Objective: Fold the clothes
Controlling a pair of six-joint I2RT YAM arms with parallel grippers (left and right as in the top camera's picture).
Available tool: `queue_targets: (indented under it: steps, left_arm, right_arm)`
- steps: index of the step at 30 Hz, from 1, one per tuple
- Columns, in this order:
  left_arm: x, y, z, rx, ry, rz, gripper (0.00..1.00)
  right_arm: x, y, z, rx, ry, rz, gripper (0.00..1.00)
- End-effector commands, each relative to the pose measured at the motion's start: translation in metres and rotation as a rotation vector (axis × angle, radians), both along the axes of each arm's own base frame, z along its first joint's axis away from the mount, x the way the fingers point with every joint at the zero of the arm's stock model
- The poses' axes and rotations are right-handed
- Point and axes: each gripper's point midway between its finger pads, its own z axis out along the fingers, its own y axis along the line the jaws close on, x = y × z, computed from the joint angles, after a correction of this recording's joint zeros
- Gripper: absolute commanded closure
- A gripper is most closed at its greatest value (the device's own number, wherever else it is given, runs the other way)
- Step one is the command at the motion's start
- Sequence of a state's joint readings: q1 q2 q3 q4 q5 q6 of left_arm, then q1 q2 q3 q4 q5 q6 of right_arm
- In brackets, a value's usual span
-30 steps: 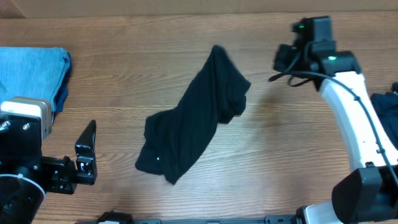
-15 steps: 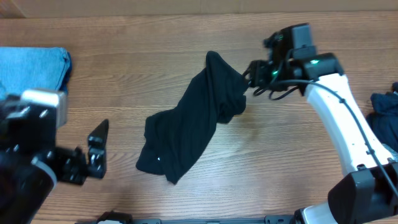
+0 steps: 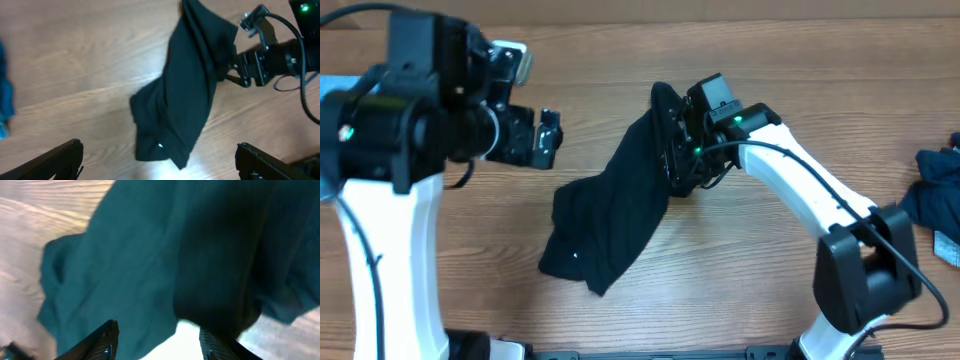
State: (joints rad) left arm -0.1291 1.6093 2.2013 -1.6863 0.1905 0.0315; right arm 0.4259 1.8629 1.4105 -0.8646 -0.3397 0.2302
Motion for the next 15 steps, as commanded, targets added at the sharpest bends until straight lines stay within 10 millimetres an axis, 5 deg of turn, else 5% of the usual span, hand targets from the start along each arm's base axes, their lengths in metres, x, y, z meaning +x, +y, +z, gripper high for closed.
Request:
queue_targets:
  steps: [1, 9, 15]
  left_arm:
    - [0.017, -0.009, -0.028, -0.042, 0.116, 0.016, 0.02]
    - [0.020, 0.008, -0.085, 0.098, 0.293, 0.134, 0.12]
    - [0.006, 0.014, -0.134, 0.197, 0.425, 0.241, 0.18]
  right_arm:
    - [0.014, -0.019, -0.019, -0.132, -0.050, -0.023, 0.44]
    - [0.044, -0.097, -0.036, -0.387, -0.090, -0.254, 0.42]
    - [0.041, -0.143, -0.039, -0.383, 0.010, -0.415, 0.44]
